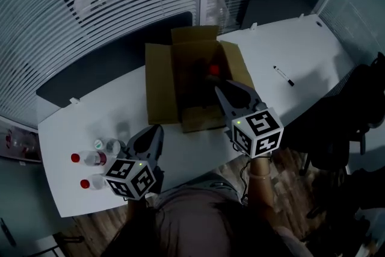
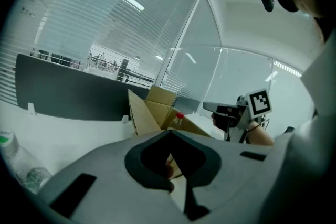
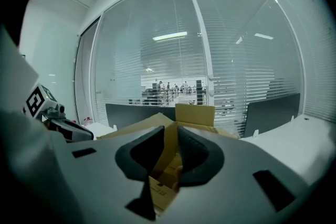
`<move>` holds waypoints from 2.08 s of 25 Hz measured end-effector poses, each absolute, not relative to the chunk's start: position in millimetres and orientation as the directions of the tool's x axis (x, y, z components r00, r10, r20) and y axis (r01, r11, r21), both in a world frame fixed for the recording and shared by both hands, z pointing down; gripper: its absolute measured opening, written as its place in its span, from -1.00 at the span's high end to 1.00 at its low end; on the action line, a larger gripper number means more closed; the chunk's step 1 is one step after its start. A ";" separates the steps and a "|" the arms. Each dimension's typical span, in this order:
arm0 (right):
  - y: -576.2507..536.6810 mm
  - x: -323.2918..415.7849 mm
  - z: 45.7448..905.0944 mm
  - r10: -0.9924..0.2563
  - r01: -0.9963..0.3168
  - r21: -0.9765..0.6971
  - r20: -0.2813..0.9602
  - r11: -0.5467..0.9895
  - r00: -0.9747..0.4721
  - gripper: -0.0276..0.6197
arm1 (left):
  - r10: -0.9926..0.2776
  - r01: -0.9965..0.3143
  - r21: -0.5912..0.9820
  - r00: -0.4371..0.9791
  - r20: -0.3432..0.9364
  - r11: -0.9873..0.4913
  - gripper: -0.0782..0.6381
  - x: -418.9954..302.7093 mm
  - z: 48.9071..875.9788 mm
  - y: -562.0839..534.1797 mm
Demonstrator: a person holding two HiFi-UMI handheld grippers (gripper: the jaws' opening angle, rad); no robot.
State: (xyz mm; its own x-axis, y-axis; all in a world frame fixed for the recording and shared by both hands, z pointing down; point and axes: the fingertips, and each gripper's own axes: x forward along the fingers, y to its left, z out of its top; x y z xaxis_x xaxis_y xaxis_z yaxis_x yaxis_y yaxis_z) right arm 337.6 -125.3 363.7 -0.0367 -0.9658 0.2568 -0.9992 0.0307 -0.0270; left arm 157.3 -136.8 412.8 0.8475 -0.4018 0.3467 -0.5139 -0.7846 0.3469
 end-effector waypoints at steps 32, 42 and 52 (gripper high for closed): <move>-209.3 388.6 437.1 -0.804 -0.995 0.098 0.593 0.019 0.043 0.37 | -0.441 -0.576 0.366 0.808 0.391 -0.731 0.76 134.7 427.2 -170.8; -224.4 392.4 463.2 -0.715 -0.987 0.148 0.697 0.062 0.060 0.34 | -0.425 -0.563 0.384 0.818 0.389 -0.732 0.76 134.0 429.6 -175.4; -221.7 401.2 478.9 -0.635 -0.982 0.183 0.764 0.041 0.116 0.35 | -0.405 -0.544 0.393 0.829 0.385 -0.741 0.76 136.8 432.7 -177.1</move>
State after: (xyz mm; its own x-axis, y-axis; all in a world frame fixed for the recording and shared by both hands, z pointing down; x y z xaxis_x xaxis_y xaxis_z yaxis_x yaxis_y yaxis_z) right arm 401.2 -221.7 478.9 0.1156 -0.6350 0.7638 -0.9822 0.0414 0.1831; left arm 136.8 -177.1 432.7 0.8292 -0.4051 0.3851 -0.5444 -0.7413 0.3926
